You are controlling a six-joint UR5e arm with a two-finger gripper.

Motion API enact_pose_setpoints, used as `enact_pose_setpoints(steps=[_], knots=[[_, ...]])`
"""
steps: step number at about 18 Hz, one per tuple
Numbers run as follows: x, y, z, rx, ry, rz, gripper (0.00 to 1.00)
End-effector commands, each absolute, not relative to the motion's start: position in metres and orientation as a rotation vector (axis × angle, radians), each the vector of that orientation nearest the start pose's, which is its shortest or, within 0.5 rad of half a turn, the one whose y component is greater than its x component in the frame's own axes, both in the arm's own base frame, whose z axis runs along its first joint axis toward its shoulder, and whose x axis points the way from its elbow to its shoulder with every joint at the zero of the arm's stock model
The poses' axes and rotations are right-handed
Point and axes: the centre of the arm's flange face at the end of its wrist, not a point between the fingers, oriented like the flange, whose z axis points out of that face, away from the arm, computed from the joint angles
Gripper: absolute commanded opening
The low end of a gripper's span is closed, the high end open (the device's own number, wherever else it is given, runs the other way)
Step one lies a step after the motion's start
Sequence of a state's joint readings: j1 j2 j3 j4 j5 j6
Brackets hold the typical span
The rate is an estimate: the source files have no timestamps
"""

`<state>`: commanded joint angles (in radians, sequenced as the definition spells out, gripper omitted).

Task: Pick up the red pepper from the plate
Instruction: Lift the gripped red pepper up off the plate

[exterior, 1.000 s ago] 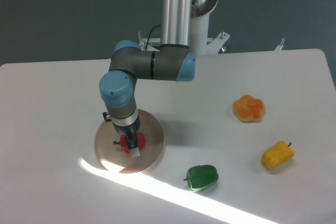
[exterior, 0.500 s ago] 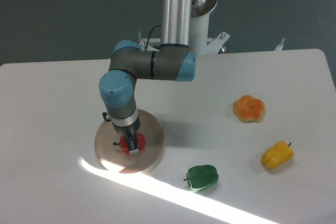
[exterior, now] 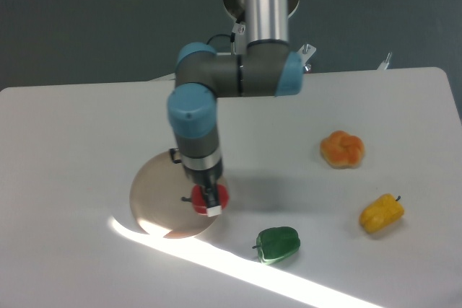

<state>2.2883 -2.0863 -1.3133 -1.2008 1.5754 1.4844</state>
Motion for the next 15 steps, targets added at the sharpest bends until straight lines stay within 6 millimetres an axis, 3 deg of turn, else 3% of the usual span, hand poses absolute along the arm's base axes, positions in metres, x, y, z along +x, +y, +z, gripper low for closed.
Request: enact_pose_setpoints(steps=[3,6,15], knots=[[-0.397,0.594,0.362,-2.86,1.179,0.175,0.61],[-0.429,0.576,0.365,-2.851,1.201,0.189,0.6],[-0.447,0.569,0.364,-2.843,1.214,0.2,0.61]])
